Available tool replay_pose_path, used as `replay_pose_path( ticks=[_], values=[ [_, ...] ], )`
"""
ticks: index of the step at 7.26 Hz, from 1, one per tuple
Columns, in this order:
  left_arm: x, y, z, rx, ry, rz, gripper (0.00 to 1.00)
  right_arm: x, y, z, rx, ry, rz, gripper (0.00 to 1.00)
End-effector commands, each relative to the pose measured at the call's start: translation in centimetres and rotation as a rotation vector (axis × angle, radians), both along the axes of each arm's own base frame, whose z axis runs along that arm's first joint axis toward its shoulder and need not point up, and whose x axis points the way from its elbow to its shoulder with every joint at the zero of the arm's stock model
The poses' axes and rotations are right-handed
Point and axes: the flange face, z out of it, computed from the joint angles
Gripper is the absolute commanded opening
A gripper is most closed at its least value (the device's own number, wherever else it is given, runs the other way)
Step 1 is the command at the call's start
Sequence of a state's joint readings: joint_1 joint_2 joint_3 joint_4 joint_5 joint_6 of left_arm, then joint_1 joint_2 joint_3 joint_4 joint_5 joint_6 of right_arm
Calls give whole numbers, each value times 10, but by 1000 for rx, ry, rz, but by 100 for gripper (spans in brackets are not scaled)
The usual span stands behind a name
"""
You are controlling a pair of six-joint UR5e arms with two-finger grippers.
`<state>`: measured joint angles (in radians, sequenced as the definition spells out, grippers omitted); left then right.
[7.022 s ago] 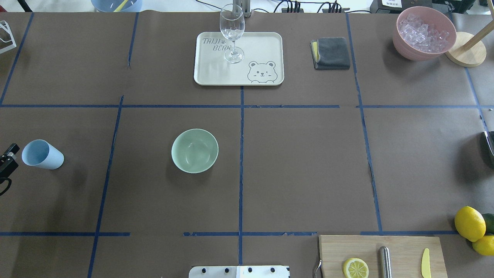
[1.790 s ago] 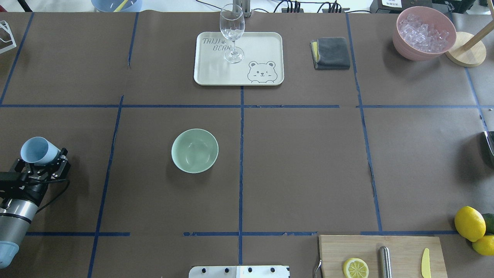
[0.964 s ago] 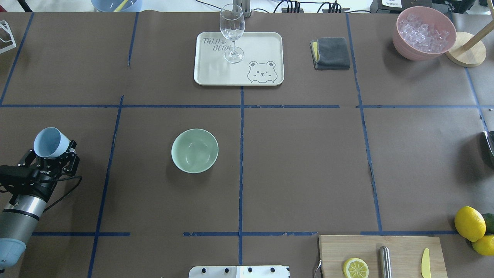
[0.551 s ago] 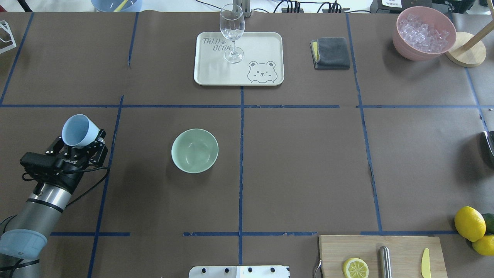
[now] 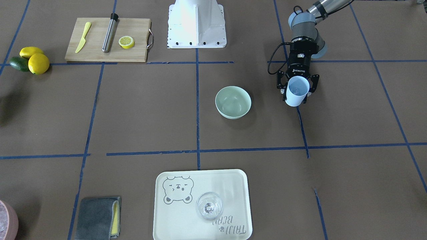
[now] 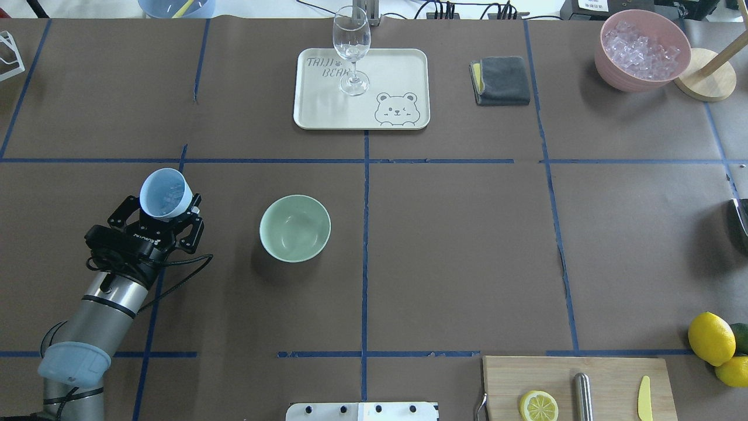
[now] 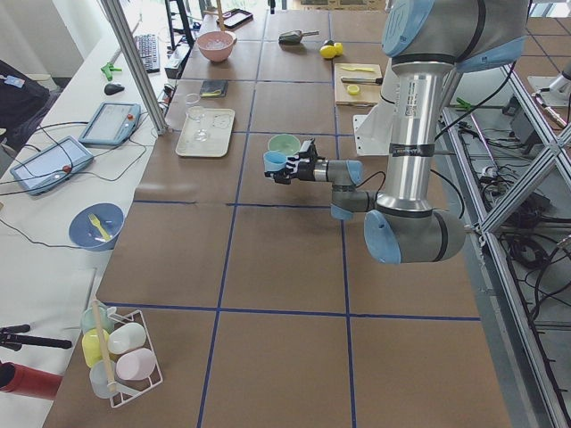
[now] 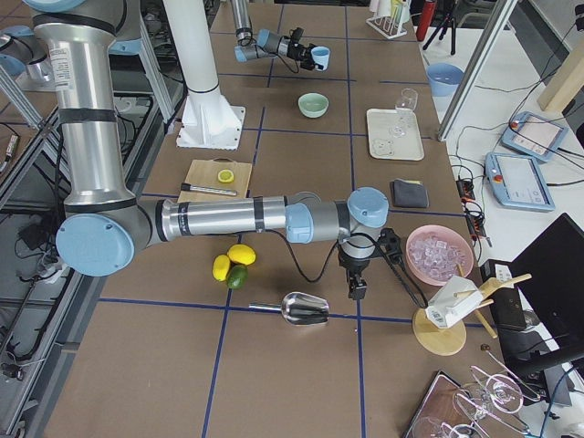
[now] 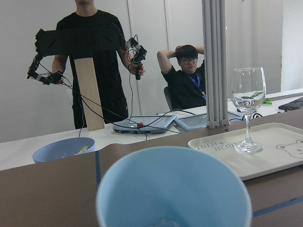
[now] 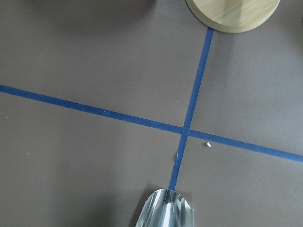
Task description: Pour ice into bowl
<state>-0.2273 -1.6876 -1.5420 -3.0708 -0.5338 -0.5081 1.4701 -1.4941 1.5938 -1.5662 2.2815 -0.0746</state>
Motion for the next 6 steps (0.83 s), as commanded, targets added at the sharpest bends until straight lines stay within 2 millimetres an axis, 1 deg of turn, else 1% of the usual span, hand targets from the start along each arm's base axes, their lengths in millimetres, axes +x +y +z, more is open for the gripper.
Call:
replay_pose_path(
  ticks=[1, 2, 3, 4, 5, 6],
  values=[
    [33, -7, -28, 28, -200, -3, 0, 8, 7, 8, -16, 3, 14, 100],
    [56, -12, -51, 26, -280, -4, 0, 18, 16, 18, -48, 3, 45, 100],
    [63, -14, -56, 38, -361, 1, 0, 26, 22, 23, -74, 0, 81, 100],
    [62, -15, -55, 64, -452, -1, 0, 32, 29, 30, -88, 1, 93, 100],
    [60, -15, -55, 87, -552, -36, 0, 36, 31, 31, -91, 1, 101, 100],
    [60, -14, -57, 117, -642, -35, 0, 37, 31, 32, -91, 3, 101, 100]
  ],
)
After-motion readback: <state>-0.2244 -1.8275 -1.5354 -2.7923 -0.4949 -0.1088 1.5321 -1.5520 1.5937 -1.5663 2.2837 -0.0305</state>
